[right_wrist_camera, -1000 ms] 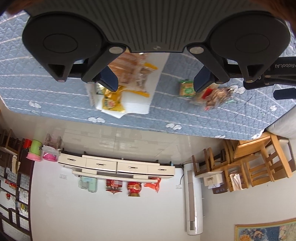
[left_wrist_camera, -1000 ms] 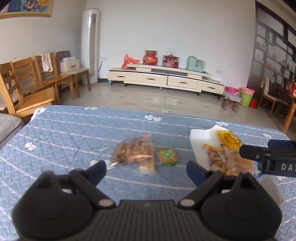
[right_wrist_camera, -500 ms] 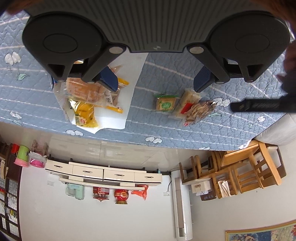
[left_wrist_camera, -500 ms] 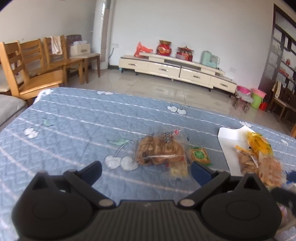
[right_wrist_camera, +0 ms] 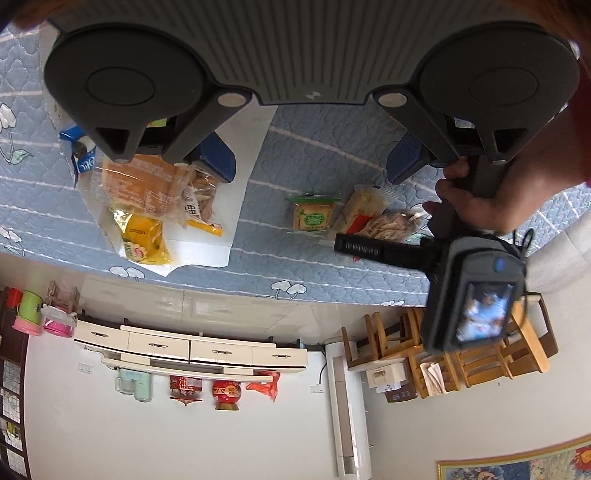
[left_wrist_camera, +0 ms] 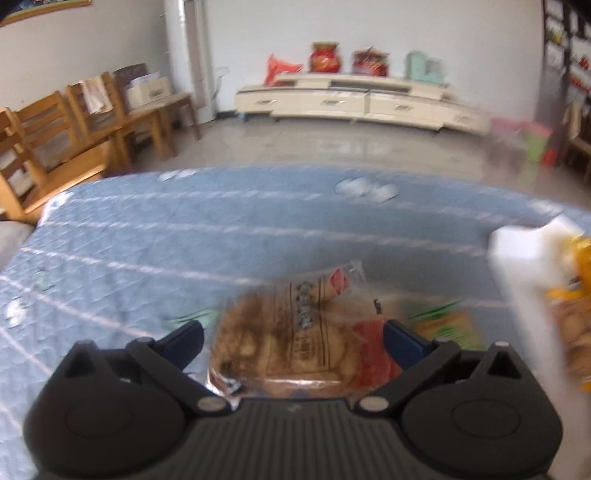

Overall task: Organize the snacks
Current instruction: 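Withdraw both tools from the box toward the remaining snacks, then grasp the cookie bag with the left tool while the right tool grasps the red-labelled cracker pack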

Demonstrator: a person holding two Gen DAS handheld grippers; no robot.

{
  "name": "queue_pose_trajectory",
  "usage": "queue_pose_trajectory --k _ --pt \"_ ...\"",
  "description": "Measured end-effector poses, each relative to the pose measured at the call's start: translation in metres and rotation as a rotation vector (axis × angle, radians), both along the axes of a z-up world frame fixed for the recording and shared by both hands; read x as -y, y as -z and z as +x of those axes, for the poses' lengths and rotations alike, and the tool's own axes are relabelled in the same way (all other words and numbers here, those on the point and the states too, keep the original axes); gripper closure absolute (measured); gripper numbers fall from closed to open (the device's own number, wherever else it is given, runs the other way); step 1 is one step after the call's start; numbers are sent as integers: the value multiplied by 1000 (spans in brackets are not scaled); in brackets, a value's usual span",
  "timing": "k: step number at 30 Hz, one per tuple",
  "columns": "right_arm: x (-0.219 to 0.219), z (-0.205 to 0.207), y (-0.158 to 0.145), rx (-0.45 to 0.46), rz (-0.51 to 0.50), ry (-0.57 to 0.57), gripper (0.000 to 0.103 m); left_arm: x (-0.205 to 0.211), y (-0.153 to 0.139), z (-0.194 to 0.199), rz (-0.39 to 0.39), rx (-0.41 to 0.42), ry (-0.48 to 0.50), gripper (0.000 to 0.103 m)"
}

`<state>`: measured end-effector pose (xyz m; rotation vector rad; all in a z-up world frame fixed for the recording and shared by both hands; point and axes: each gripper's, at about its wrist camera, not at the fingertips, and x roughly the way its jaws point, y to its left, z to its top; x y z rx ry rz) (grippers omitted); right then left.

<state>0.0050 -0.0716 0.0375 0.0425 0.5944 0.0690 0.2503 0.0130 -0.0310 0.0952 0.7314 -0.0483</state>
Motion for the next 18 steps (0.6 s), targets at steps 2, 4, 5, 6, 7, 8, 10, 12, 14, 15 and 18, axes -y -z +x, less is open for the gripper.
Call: queue_pose_trajectory --k 2,4,5,6,7,8,10,12,14,15,18 --pt "-1 1 -1 7 2 -6 0 -25 3 -5 -14 0 -36 1" --pt "-2 2 0 16 -3 -9 0 -51 6 -10 -38 -12 -59 1" --pt "-4 4 1 18 0 -11 0 -62 8 -13 -40 -11 -70 1" --pt "-5 5 2 18 6 -14 0 -72 9 -15 -32 -11 -84 1" --pt "-6 7 3 16 14 -17 0 -79 11 -15 -26 -12 -93 1" --pt "-8 9 4 14 20 -23 0 -83 11 -14 -22 -18 -91 1" --pt "-13 12 7 6 20 -35 0 -89 11 -11 -15 -14 -79 1" --pt "-18 14 9 -3 18 -49 0 -87 9 -7 13 -1 -50 1" --pt "-22 16 12 -13 13 -57 0 -83 11 1 59 3 -27 1" --pt "-24 17 14 -19 11 -59 0 -83 14 5 79 4 -23 0" --pt "-25 21 18 -29 2 -60 0 -86 17 6 60 45 -2 13"
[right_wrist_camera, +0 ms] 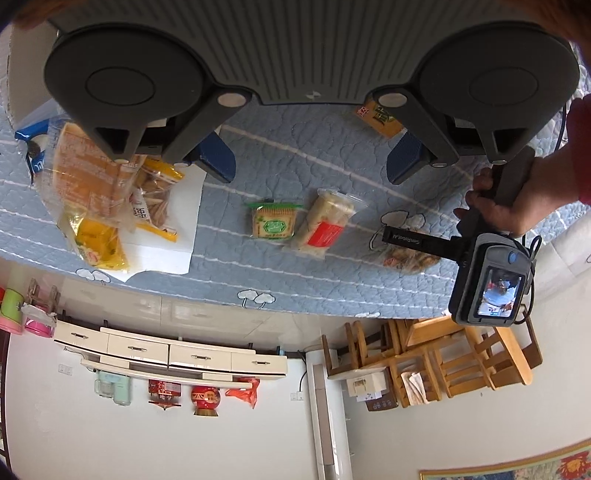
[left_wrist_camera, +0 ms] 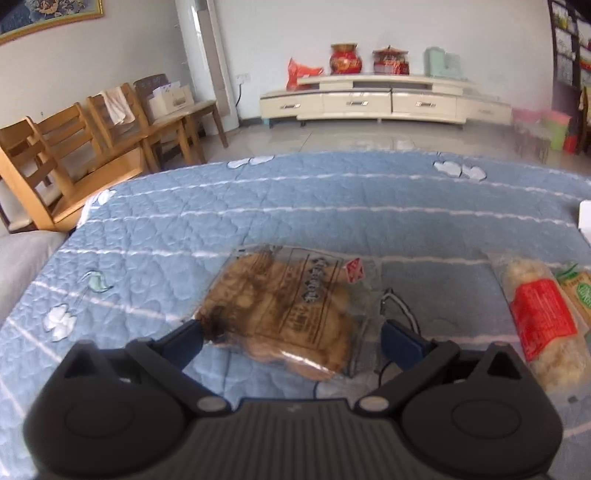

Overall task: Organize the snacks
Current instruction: 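Grasp the cookie bag with the left tool while the right tool grasps the red-labelled cracker pack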

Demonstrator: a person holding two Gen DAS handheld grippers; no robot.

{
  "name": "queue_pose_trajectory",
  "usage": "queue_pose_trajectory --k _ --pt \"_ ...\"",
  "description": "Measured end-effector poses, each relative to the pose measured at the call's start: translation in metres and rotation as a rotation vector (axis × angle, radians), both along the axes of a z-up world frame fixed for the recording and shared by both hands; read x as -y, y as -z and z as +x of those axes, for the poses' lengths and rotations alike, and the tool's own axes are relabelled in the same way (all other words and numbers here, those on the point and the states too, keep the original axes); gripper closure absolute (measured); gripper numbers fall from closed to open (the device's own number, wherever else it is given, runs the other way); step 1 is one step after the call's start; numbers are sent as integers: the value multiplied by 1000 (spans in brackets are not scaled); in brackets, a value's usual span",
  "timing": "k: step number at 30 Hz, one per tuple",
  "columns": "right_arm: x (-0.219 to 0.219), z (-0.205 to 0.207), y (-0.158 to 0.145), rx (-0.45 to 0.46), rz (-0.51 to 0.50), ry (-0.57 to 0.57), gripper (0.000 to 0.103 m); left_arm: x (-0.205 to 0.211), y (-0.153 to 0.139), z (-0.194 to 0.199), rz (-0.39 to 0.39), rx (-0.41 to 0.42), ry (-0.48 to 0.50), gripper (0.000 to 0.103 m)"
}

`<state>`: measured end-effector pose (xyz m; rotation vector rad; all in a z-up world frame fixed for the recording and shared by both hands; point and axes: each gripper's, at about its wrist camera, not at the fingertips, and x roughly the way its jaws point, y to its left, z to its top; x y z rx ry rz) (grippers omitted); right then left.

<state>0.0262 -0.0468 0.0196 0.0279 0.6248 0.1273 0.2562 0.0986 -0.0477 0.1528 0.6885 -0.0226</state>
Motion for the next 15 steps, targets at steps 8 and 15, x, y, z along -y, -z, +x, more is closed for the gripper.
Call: queue_pose_trajectory --k 8,15 --pt "-4 4 7 -14 0 4 0 0 0 -29 -67 60 138 61" --pt "-4 1 7 -8 -1 8 0 -30 -17 -73 -170 78 194 1"
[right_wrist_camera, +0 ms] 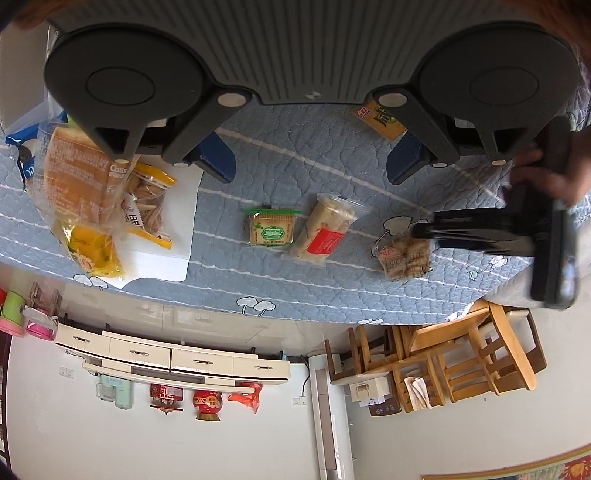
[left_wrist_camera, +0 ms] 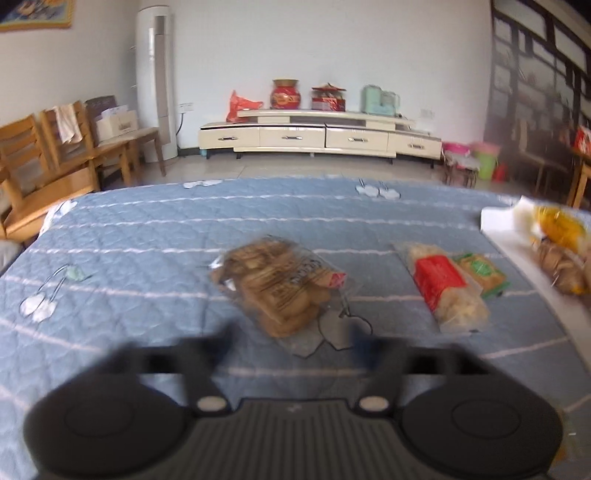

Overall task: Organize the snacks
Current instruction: 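Grasp the cookie bag with the left tool while the right tool grasps the red-labelled cracker pack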

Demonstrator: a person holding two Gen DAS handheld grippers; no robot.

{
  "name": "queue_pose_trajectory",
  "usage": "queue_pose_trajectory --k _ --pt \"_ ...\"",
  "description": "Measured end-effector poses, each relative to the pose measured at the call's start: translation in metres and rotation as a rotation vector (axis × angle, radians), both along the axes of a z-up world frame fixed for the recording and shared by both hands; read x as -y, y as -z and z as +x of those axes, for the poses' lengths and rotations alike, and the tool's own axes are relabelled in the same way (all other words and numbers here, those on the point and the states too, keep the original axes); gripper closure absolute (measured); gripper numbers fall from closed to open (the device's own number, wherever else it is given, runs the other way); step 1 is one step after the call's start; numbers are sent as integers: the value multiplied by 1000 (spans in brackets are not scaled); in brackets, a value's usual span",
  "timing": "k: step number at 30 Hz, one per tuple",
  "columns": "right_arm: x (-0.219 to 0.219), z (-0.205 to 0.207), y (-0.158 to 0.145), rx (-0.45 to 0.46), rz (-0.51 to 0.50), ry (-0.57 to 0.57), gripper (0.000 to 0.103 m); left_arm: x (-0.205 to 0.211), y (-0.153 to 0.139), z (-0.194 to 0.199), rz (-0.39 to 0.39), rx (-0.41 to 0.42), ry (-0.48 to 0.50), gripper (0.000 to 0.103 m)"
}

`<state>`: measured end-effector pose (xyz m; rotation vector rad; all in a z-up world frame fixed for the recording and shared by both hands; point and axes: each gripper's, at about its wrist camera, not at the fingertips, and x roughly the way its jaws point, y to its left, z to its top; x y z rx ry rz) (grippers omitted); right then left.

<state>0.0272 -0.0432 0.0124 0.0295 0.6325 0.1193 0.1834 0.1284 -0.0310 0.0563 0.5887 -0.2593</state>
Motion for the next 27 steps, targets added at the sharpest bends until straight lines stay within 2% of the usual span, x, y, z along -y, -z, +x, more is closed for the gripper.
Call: queue_pose_trajectory --k 3,5,11,15,16,17,19,21,23,27 --pt "0 0 0 3 8 -2 0 -1 -11 -3 -43 16 3 1" --pt "-2 -1 0 7 7 -7 0 6 -14 11 -46 5 -80 1" --pt "-5 -1 0 14 -3 -24 0 29 -4 76 -69 -177 -385 1" --pt "-2 1 1 10 -19 -29 0 42 5 99 -42 -204 -489 1" --pt "-1 2 3 4 -18 -29 0 43 9 103 -30 -214 -485 3" --pt "0 4 5 -3 -18 -28 0 44 16 105 -18 -237 -468 10" --pt "1 9 9 -23 -13 -18 0 48 17 99 26 -188 -429 22" --pt "3 14 13 -36 3 -9 0 45 13 93 17 -177 -387 39" --pt "3 21 15 -50 18 -8 0 36 7 83 5 -165 -375 44" --pt "0 40 19 -82 24 -5 0 15 -2 51 31 -113 -361 46"
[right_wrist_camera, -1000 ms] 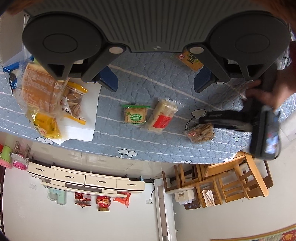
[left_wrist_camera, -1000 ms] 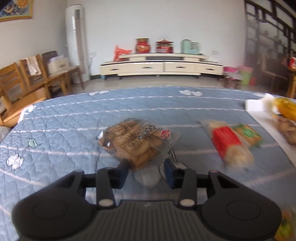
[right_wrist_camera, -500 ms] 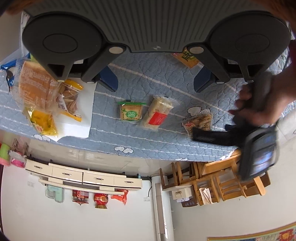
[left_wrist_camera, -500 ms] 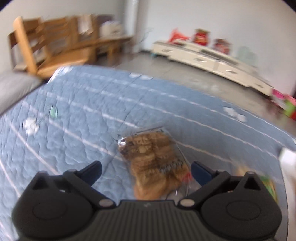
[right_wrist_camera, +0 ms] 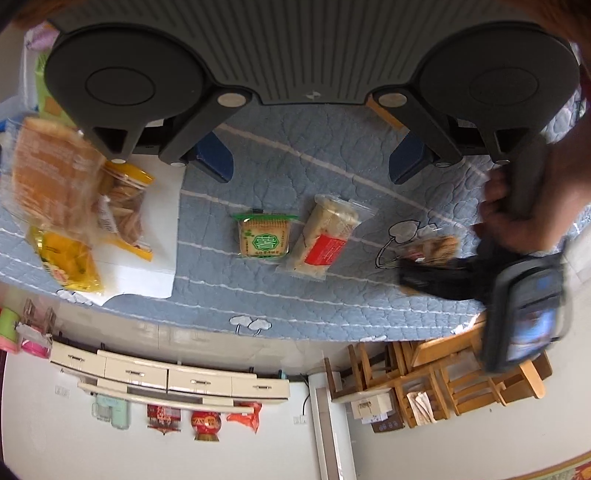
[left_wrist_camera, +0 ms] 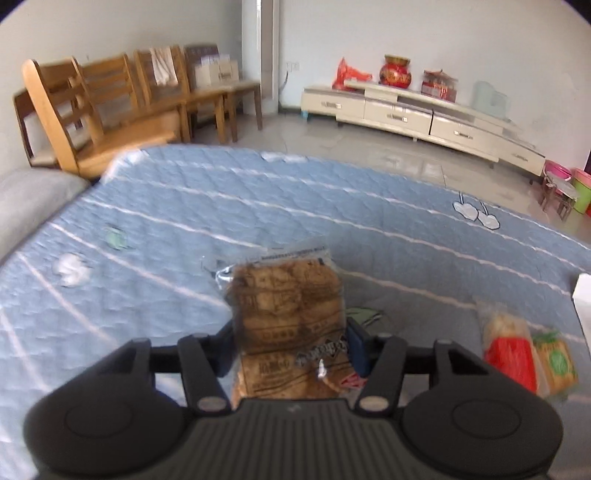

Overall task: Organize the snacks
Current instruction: 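Grasp the cookie bag with the left tool while the right tool grasps the red-labelled cracker pack, then carry the cookie bag and red-labelled cracker pack over the white box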

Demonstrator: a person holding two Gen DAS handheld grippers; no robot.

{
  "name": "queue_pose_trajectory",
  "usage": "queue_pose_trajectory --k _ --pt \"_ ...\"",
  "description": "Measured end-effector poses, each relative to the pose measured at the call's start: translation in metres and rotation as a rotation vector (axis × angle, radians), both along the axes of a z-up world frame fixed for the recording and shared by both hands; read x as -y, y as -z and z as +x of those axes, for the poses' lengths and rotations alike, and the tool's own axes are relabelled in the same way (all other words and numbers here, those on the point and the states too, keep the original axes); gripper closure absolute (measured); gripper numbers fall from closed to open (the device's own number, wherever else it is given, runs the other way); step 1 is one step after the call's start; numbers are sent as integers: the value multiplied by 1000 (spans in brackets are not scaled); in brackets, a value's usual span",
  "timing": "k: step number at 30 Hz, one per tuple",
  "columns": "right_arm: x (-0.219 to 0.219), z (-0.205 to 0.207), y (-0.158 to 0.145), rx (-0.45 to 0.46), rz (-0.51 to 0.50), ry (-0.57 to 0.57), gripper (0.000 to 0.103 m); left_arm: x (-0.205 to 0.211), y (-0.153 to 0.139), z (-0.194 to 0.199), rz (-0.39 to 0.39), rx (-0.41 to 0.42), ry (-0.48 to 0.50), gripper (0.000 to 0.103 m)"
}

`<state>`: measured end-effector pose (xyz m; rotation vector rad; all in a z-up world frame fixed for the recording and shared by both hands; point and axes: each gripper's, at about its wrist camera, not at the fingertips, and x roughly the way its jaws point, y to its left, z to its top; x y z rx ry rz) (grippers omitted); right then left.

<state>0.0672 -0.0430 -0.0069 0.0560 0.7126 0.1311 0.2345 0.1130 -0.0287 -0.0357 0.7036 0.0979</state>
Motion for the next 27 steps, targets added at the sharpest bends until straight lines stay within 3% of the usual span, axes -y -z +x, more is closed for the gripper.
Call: queue_pose_trajectory --k 5,12,14,15,16,17,22,27 --pt "-7 34 8 -48 30 19 0 -24 -13 -48 20 48 12 46" --pt "-35 97 29 -124 15 33 1 -30 -17 -85 19 64 44 46" --pt "-42 108 36 -142 -20 60 8 -29 -17 -89 18 65 50 46" --pt "-45 112 39 -145 -32 71 18 -29 -17 -91 12 65 51 46" --pt "-47 113 38 -130 -55 78 51 -29 -17 -93 1 65 50 46" --pt "-49 113 38 -123 -81 78 59 -29 -18 -94 -9 66 49 46" --pt "-49 84 26 -62 -117 43 60 -21 -25 -102 -13 82 54 46" --pt "-48 33 -8 6 -89 2 60 -10 -38 -121 0 99 65 46"
